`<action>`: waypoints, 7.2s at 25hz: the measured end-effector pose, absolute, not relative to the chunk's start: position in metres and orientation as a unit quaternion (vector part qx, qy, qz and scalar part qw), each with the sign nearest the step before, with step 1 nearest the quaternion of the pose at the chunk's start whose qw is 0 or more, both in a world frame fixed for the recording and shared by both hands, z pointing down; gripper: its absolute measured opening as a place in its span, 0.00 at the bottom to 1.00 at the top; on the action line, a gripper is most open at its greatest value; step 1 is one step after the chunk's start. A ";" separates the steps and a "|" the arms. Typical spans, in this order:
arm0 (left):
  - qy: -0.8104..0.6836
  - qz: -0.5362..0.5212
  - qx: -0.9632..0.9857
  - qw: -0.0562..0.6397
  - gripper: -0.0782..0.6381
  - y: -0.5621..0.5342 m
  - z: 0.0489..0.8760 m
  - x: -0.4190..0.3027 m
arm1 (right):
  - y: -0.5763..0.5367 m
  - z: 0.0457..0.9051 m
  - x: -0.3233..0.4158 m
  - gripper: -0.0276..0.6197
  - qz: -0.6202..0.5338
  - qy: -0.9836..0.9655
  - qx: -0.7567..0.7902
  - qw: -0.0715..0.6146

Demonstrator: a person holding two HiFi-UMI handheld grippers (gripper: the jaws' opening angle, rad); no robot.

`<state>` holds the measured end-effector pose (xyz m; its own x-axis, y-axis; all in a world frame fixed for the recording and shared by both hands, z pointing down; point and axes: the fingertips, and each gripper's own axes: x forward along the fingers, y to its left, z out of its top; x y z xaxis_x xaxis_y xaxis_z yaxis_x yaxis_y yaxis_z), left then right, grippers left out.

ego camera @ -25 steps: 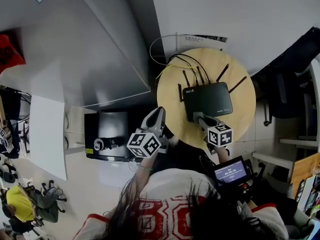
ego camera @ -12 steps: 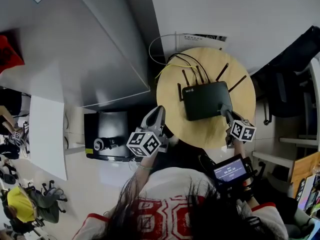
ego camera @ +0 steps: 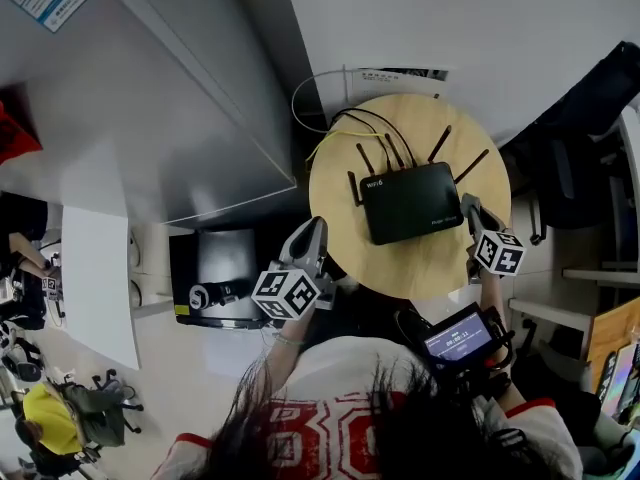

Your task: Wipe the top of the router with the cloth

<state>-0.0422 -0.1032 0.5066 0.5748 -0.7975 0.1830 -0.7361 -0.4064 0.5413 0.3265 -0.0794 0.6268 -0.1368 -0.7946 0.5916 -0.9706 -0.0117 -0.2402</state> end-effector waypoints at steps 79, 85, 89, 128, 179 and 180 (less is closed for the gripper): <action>-0.473 -0.063 0.829 0.292 0.11 -0.061 0.506 -0.124 | -0.011 0.681 0.177 0.11 0.381 -0.720 0.550 0.183; -0.477 -0.068 0.826 0.294 0.11 -0.059 0.506 -0.141 | -0.013 0.680 0.131 0.11 0.383 -0.742 0.518 0.185; -0.478 -0.071 0.824 0.296 0.11 -0.057 0.507 -0.147 | -0.010 0.681 0.112 0.11 0.384 -0.747 0.508 0.191; -0.582 -0.116 0.748 0.298 0.11 -0.072 0.513 -0.212 | -0.128 0.645 0.048 0.11 0.370 -0.764 0.477 0.227; -0.443 -0.078 0.835 0.315 0.11 -0.037 0.512 -0.143 | -0.004 0.585 0.058 0.11 0.379 -0.734 0.560 0.052; -0.437 -0.078 0.838 0.317 0.11 -0.035 0.513 -0.140 | -0.006 0.572 0.054 0.11 0.367 -0.742 0.560 0.040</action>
<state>-0.1398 -0.0354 0.5126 0.6062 -0.7817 0.1464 -0.6833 -0.4178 0.5988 0.0543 -0.0059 0.5716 -0.3701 -0.8007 0.4711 -0.8600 0.1034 -0.4998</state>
